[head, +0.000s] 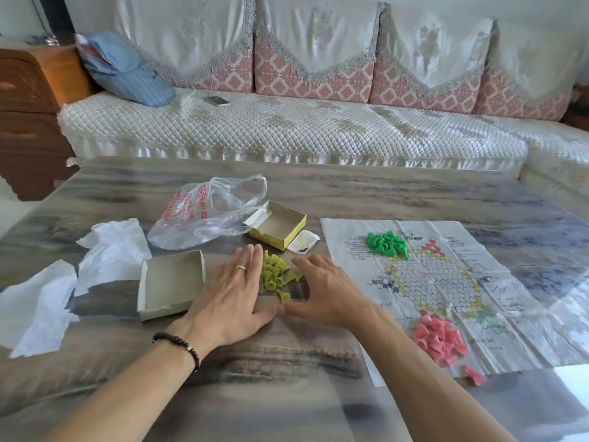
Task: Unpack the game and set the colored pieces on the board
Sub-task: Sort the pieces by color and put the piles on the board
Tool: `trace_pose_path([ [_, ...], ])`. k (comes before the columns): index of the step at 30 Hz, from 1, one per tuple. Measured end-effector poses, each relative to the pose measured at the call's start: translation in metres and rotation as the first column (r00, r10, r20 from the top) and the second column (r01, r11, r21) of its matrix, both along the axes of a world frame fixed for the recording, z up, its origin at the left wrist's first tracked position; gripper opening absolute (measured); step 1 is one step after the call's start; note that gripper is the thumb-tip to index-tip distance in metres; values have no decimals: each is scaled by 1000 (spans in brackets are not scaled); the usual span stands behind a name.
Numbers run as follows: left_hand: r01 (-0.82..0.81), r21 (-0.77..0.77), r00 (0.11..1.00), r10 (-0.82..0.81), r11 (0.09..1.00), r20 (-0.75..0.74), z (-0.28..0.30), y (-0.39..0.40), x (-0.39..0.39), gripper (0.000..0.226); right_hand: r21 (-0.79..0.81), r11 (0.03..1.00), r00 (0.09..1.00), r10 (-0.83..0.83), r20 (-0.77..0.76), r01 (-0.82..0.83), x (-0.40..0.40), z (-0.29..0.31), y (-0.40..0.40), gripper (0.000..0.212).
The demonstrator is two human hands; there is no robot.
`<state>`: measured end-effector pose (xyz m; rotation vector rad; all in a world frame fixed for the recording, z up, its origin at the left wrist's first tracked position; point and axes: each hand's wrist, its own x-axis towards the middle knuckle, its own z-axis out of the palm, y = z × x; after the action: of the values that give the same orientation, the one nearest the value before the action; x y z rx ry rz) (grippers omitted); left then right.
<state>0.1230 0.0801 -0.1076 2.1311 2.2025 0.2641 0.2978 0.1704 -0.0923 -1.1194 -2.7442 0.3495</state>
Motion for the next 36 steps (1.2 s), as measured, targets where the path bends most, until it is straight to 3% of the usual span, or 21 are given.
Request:
trace_pose_path([
  [4,54,-132,996,-44,990,75,10,17,-14,114,-49,999,997,5,83,-1,-12,7,10,92],
  [9,148,-171,977,-118,974,176,24,52,-26,116,-159,987,996,30,87,-16,-23,16,29,88],
  [14,131,-165,963,-86,978,254,20,68,-32,71,-202,979,997,33,71,-18,-33,16,39,79],
  [24,25,36,959,-34,999,281,5,9,-16,23,-254,960,991,129,24,-119,-39,16,15,56],
  [30,-30,133,964,-6,991,264,-4,-17,-17,28,-214,969,993,121,-5,-119,-45,9,-6,44],
  [34,-19,192,957,-37,981,288,-13,-28,-22,48,-133,986,994,94,-51,-100,-48,-3,-21,37],
  [36,17,211,964,-73,977,256,-15,-30,-25,46,-60,994,994,92,-55,-96,-49,-9,-26,31],
])
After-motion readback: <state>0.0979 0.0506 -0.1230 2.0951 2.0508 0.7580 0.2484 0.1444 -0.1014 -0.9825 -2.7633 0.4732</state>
